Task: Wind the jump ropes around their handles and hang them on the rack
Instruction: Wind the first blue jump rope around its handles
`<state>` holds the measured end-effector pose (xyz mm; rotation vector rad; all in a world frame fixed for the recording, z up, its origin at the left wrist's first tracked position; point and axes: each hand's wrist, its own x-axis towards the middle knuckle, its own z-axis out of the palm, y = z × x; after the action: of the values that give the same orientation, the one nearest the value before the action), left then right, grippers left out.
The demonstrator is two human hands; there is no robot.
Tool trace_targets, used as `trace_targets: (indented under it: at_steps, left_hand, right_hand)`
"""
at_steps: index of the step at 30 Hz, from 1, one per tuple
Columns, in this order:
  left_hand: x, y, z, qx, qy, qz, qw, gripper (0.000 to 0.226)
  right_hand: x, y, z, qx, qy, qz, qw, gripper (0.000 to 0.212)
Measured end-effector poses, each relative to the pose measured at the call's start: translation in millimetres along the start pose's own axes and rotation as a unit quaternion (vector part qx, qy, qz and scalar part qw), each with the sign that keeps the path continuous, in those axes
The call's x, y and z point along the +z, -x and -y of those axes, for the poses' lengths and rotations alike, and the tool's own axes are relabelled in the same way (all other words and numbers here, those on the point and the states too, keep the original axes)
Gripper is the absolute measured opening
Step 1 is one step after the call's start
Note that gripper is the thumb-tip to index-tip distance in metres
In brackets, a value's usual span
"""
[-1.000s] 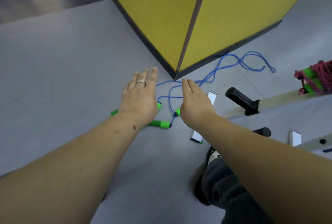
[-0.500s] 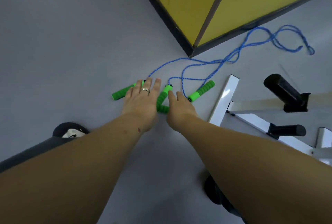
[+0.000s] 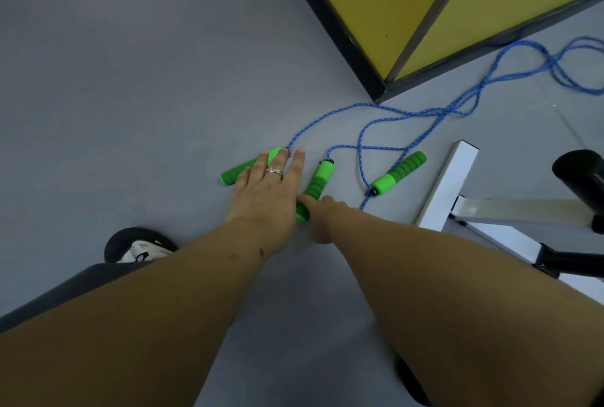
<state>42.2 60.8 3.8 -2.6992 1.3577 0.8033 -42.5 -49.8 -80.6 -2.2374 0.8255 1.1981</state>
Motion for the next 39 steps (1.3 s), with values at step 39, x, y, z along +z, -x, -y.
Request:
trace_targets:
  at_steps: [39]
  left_hand:
    - [-276.0,159.6,-136.9,0.142,0.602,-0.215,0.756,0.025]
  right_hand:
    - [-146.5,405.2,-21.9,-0.294,-0.445,-0.424,0.732,0.031]
